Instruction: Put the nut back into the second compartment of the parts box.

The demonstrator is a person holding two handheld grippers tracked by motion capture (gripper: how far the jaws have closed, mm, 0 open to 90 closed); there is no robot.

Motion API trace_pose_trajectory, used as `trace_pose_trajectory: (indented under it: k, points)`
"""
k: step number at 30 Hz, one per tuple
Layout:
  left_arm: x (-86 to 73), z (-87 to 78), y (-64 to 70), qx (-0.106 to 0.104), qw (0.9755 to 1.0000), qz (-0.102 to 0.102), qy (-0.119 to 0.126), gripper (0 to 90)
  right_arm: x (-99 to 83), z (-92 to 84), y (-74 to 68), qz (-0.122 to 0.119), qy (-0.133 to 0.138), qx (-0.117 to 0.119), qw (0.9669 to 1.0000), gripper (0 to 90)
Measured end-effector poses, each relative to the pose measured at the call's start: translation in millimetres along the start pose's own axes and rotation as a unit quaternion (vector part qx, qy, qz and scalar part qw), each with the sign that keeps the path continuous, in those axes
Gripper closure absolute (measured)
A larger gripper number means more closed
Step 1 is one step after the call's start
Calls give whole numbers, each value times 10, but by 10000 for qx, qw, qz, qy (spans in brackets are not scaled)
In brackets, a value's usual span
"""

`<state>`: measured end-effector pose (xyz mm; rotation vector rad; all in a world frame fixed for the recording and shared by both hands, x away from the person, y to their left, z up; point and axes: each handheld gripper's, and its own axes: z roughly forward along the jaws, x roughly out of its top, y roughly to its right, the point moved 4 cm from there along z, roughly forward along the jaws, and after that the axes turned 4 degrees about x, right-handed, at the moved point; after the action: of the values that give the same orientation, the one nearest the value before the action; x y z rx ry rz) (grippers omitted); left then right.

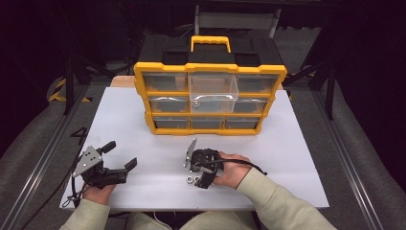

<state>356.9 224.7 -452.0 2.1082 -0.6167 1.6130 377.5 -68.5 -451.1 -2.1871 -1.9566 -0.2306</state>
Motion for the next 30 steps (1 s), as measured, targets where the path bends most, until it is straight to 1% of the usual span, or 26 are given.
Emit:
trace_pose_trajectory:
  k: [1, 6, 7, 8, 9, 10, 13, 16, 20, 23, 24, 30]
  points:
    - [-1, 1, 1, 1, 10000, 0, -3, 3, -1, 17, -12, 11, -10, 43, 10000, 347]
    - [-4, 6, 5, -1, 10000, 10, -27, 4, -9, 85, -49, -80, -98, 153, 9998, 477]
    - [-4, 6, 5, -1, 10000, 10, -27, 4, -9, 85, -49, -80, -98, 153, 9998, 477]
    - [-3, 3, 4, -5, 10000, 6, -25, 4, -11, 93, -46, -145, -142, 136, 9997, 492]
    - [-2, 2, 4, -2, 10000, 5, -22, 4, -4, 114, -62, -105, -144, 172, 9997, 535]
    - [-1, 1, 2, -5, 10000, 15, -20, 4, -1, 117, -60, -153, -187, 157, 9996, 558]
    - [-2, 1, 3, -8, 10000, 16, -15, 4, 10, 125, -63, -164, -209, 103, 9996, 610]
    - [-1, -2, 2, 3, 10000, 9, -8, 4, 15, 127, -64, -174, -183, 106, 9996, 696]
    - [2, -5, 2, 2, 10000, 0, 1, 4, 19, 113, -66, -171, -263, 133, 9994, 699]
    - [2, -4, 5, 2, 10000, -6, 5, 4, 18, 94, -71, -168, -234, 135, 9995, 699]
    - [2, -4, 6, 2, 10000, -4, 5, 4, 18, 65, -69, -179, -279, 118, 9994, 699]
    - [4, -1, 5, -4, 10000, 10, 8, 4, 39, -161, -90, -203, -177, 144, 9995, 700]
